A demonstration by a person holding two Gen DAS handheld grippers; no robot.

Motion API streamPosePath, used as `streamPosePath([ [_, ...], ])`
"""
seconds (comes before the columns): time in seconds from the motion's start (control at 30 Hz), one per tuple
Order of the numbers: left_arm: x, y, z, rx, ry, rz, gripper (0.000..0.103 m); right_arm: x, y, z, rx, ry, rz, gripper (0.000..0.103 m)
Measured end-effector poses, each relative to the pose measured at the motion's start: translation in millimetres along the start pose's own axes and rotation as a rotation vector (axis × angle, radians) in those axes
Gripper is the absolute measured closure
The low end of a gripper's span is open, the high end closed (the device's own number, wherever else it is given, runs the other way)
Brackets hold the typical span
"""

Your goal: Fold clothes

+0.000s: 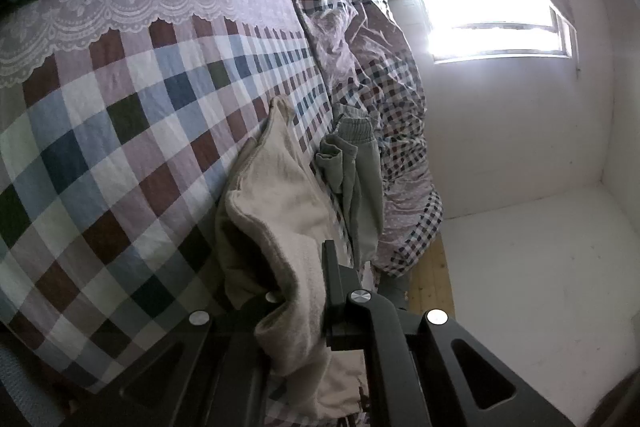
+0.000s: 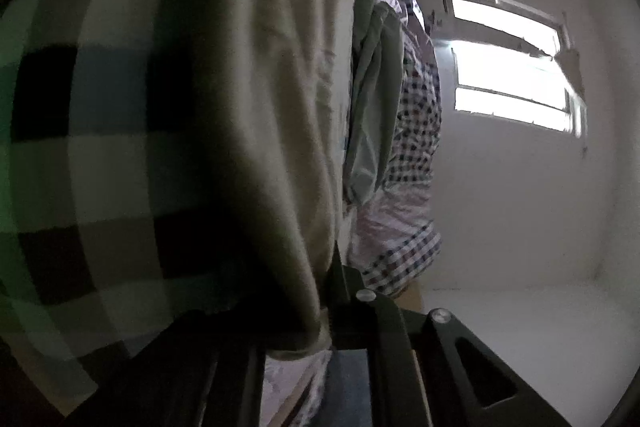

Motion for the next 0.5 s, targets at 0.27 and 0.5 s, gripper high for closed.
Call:
streamPosePath([
  [0.27,7,-3,0,-0.004,0.009,-0.029,0.101,36,-12,2,0.004,0.093,0.093,0.099],
  [0.5,32,-11,-3,-0.03,0.066,-0.086,0.101,58,-33,-5,-0.032,0.245,0.127,0.1],
])
Point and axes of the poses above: each gripper's, at about its wrist camera, not at the fingertips, and y roughly the way its jaws point, x to its right, z to its top, the point moved 4 cm from there along y, roughly the way its jaws point, and after that the axes turned 9 degrees about -z, right-handed, at the moved point
